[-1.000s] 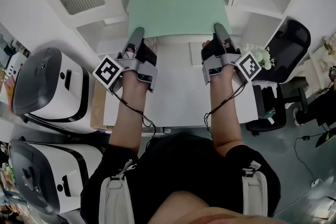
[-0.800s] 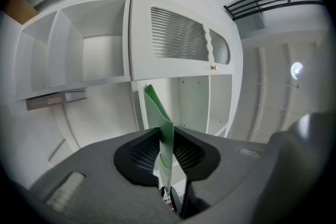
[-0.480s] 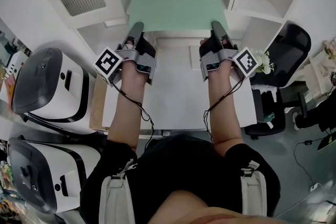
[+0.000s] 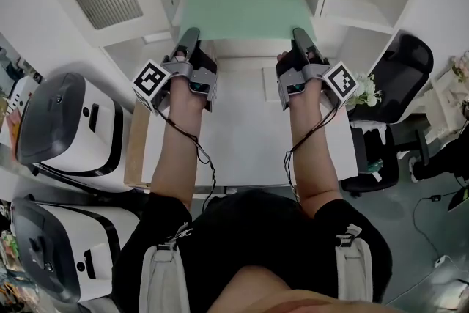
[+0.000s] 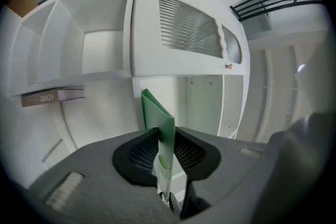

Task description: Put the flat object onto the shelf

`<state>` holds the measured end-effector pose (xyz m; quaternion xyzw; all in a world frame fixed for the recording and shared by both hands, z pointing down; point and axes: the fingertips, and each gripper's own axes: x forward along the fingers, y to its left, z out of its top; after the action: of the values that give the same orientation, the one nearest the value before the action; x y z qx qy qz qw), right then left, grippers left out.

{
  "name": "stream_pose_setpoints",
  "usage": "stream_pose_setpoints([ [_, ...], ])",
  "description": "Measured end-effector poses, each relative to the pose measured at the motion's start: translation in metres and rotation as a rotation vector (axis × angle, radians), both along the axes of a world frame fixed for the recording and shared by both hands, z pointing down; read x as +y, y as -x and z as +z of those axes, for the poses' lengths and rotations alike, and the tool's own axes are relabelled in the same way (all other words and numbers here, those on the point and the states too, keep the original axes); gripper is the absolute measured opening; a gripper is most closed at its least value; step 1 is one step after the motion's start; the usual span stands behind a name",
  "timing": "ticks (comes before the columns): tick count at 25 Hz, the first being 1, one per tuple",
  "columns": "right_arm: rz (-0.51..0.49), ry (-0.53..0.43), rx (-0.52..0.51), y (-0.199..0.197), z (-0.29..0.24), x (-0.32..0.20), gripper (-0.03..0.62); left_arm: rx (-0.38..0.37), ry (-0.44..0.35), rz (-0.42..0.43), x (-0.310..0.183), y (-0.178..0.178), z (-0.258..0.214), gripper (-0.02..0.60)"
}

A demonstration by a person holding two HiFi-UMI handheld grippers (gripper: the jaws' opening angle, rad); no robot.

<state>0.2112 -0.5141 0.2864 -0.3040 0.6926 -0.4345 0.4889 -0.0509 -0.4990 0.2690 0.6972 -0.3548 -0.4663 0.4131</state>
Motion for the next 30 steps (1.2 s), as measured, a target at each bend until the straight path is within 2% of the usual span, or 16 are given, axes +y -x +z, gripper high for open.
stream_pose_setpoints([
  [17, -0.001, 0.081, 0.000, -0.001, -0.006, -0.057, 0.082, -0.019, 0.037, -0.038, -0.054, -0.001, -0.008, 0.089],
  [30, 0.002, 0.083, 0.028, -0.002, -0.007, -0.079, 0.087, -0.045, 0.058, -0.054, -0.079, -0.002, -0.006, 0.108],
])
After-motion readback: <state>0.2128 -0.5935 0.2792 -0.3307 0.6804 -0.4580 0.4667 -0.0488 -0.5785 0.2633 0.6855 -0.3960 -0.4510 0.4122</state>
